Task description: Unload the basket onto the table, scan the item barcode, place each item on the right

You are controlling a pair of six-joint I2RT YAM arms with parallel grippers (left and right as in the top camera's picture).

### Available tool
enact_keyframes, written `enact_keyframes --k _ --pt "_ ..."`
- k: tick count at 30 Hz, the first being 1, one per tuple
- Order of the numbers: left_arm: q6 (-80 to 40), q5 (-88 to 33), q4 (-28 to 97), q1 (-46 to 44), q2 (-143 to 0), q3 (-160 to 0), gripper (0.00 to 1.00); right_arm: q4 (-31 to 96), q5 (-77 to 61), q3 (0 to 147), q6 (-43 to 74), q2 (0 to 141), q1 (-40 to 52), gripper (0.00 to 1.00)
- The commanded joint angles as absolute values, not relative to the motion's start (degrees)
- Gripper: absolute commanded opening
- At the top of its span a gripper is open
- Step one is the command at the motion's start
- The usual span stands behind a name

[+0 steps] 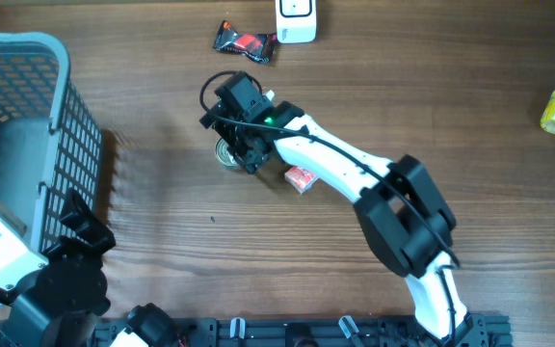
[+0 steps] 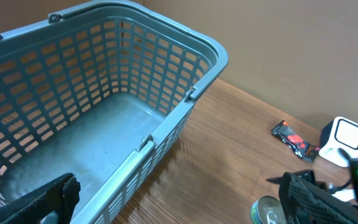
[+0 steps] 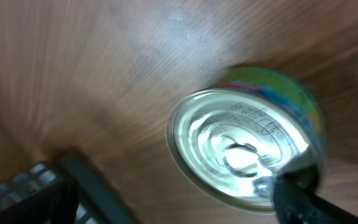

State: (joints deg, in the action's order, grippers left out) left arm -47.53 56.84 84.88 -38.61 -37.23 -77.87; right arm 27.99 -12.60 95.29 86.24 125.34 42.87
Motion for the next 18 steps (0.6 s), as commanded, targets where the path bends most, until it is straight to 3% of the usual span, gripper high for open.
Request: enact_keyframes --k 1,10,18 --pt "-48.4 56.2 85.0 -38.3 -37.8 -78.2 1.00 32.1 -13.5 95.5 90.4 128.0 42.8 0.99" --pt "-48.4 56.2 85.5 -38.3 -37.8 -78.2 1.00 32.6 -14.3 99.4 81.9 128.0 42.1 1.00" --pt "-48.4 55.8 85.6 -38.3 -38.1 -78.2 1.00 44.1 -14.2 115.2 66.7 128.0 41.5 1.00"
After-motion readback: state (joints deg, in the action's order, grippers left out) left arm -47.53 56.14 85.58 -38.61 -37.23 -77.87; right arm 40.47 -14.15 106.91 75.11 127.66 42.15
